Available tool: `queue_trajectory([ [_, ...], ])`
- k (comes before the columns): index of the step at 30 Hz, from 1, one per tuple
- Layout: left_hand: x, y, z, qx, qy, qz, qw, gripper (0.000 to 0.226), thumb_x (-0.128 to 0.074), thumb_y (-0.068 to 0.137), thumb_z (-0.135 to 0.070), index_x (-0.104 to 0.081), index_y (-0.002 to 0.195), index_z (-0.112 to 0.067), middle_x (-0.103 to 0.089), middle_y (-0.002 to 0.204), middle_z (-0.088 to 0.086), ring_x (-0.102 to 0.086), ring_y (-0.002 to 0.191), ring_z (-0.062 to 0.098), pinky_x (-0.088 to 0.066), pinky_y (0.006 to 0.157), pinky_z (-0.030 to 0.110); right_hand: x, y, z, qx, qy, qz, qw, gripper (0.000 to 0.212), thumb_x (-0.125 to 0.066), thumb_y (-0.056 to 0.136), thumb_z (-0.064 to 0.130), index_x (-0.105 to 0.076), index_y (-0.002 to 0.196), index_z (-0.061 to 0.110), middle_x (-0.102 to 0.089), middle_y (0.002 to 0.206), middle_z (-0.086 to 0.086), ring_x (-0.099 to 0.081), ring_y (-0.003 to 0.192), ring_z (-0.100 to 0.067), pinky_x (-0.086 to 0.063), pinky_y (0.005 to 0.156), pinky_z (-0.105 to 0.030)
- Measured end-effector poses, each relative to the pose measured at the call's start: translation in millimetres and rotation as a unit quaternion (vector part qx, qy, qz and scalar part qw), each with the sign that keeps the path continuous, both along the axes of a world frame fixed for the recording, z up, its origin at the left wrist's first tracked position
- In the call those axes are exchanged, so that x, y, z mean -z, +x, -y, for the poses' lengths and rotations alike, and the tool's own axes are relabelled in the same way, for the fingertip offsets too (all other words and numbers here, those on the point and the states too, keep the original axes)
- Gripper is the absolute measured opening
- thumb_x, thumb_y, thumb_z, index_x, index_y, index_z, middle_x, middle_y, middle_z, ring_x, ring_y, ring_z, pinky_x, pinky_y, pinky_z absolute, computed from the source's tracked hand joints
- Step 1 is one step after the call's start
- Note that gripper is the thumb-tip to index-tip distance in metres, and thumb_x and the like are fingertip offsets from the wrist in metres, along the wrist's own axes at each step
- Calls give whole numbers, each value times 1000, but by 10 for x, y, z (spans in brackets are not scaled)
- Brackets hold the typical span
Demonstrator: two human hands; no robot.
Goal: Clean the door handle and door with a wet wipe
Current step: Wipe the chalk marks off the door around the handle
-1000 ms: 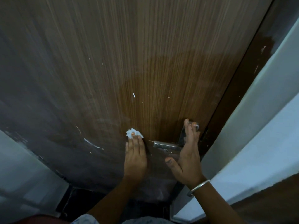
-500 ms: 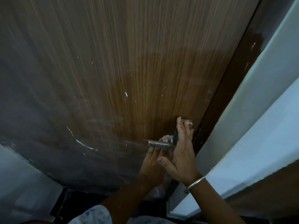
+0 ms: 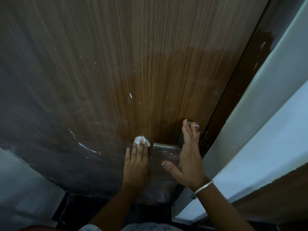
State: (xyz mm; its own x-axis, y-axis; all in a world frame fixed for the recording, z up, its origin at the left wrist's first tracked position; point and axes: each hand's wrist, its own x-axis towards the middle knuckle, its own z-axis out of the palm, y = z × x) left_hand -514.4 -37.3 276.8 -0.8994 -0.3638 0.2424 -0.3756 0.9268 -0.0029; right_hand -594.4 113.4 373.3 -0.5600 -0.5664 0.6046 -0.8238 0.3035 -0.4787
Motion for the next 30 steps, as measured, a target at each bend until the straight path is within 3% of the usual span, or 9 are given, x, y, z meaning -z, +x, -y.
queue_trajectory([
  [4, -28, 65, 138, -110, 39, -23, 993, 94, -80, 58, -31, -38, 132, 9, -43, 135, 33, -42, 125, 45, -30, 102, 56, -1, 2, 5, 3, 2, -7, 1000, 92, -32, 82, 75, 2, 149, 22, -4, 156, -4, -1, 145, -29, -4, 115, -54],
  [11, -23, -20, 24, -91, 100, -102, 986, 101, -79, 61, -32, -26, 134, 15, -32, 137, 40, -32, 129, 51, -21, 103, 56, 12, 1, 9, 12, 22, -15, 1000, 95, -31, 81, 76, -5, 148, 13, -6, 156, -12, -1, 145, -31, -5, 114, -58],
  [17, 150, -159, -321, 35, 87, -51, 994, 100, -72, 62, -48, -26, 140, -4, -39, 141, 23, -36, 131, 37, -23, 105, 51, -4, 14, 14, 16, 29, -16, 999, 93, -30, 82, 75, -12, 144, 8, -12, 154, -18, -2, 145, -30, -9, 112, -62],
  [21, 156, -326, -567, 157, -18, -36, 987, 97, -80, 45, -54, -42, 124, -14, -61, 120, 6, -57, 112, 27, -28, 108, 43, -35, 29, -8, 14, 36, -14, 999, 91, -28, 83, 74, -13, 143, 9, -12, 153, -17, -1, 144, -29, -7, 112, -59],
  [23, 45, -353, -600, 160, -6, 55, 986, 92, -58, 61, -71, -27, 136, -28, -50, 128, -23, -29, 134, 15, -1, 114, 34, -55, 37, -18, 14, 44, -13, 999, 91, -27, 82, 75, -13, 143, 9, -11, 153, -16, 0, 144, -28, -5, 113, -57],
  [25, 72, -318, -555, 64, -29, 65, 995, 71, -13, 80, -72, 2, 140, -36, -12, 140, -34, 4, 138, 1, 21, 111, 25, -70, 37, -25, 14, 52, -10, 998, 91, -28, 82, 75, -11, 144, 11, -9, 153, -15, 2, 144, -27, -5, 112, -55],
  [26, 24, -307, -544, 85, -32, 82, 992, 64, -22, 77, -76, -13, 133, -47, -24, 139, -31, -13, 133, -7, 13, 115, 31, -71, 31, -31, 15, 58, -12, 998, 91, -29, 81, 75, -10, 145, 12, -8, 153, -14, 2, 144, -26, -5, 112, -55],
  [28, -101, -310, -539, 198, -42, 153, 967, 79, -73, 44, -69, -65, 112, -30, -65, 115, -13, -58, 105, 2, -32, 107, 35, -59, 4, -58, 18, 70, -22, 997, 92, -36, 80, 72, -9, 145, 12, -9, 154, -13, 3, 144, -25, -7, 112, -55],
  [30, -121, -303, -507, 184, -65, 156, 968, 74, -81, 41, -56, -67, 108, -28, -69, 110, -3, -63, 103, 14, -42, 98, 33, -41, -26, -91, 16, 80, -27, 996, 94, -43, 78, 68, -9, 146, 13, -8, 155, -12, 3, 145, -24, -10, 112, -56],
])
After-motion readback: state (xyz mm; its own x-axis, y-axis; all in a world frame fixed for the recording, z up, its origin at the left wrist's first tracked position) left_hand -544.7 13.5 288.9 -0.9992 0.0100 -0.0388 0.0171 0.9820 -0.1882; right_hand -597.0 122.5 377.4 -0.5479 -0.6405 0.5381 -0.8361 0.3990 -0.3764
